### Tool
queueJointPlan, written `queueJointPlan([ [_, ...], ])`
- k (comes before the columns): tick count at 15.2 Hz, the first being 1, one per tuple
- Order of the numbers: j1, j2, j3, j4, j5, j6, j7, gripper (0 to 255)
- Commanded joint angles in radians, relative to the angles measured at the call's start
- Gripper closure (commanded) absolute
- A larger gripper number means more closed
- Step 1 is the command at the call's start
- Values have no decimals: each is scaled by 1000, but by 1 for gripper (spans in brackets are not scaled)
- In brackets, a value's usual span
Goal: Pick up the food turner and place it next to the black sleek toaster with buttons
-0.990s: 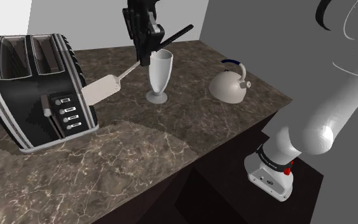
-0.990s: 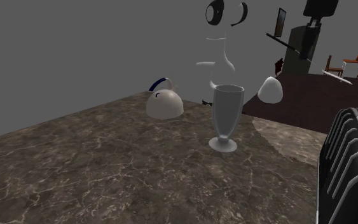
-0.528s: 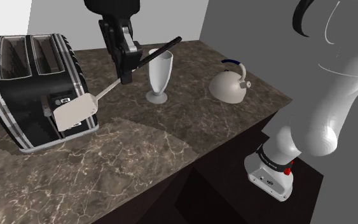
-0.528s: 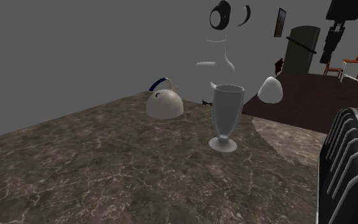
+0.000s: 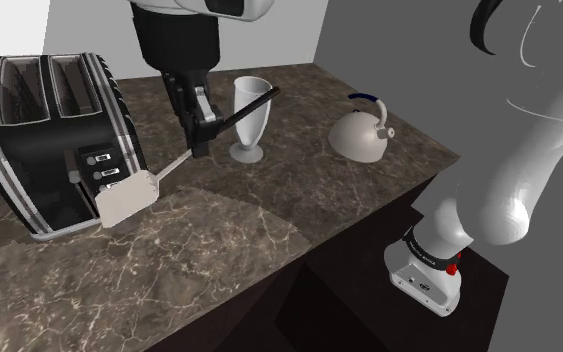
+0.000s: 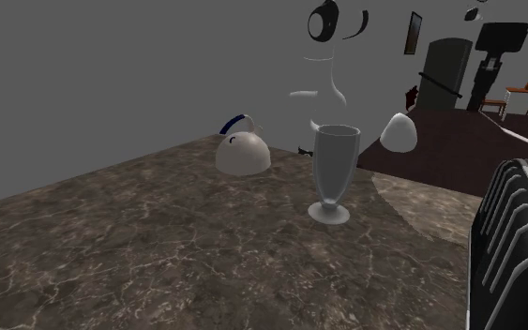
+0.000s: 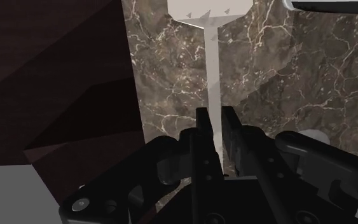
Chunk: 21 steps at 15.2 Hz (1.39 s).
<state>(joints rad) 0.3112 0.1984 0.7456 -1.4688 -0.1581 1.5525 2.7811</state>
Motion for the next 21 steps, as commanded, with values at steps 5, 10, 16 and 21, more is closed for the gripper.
queueJointPlan([
  [5, -12, -12, -3, -94, 7, 85, -1, 255],
  [10, -19, -17, -5, -166, 9, 154, 0, 255],
  [16, -22, -12, -8, -243, 4, 233, 6, 255],
  [21, -22, -1, -12, -298, -6, 297, 14, 255],
])
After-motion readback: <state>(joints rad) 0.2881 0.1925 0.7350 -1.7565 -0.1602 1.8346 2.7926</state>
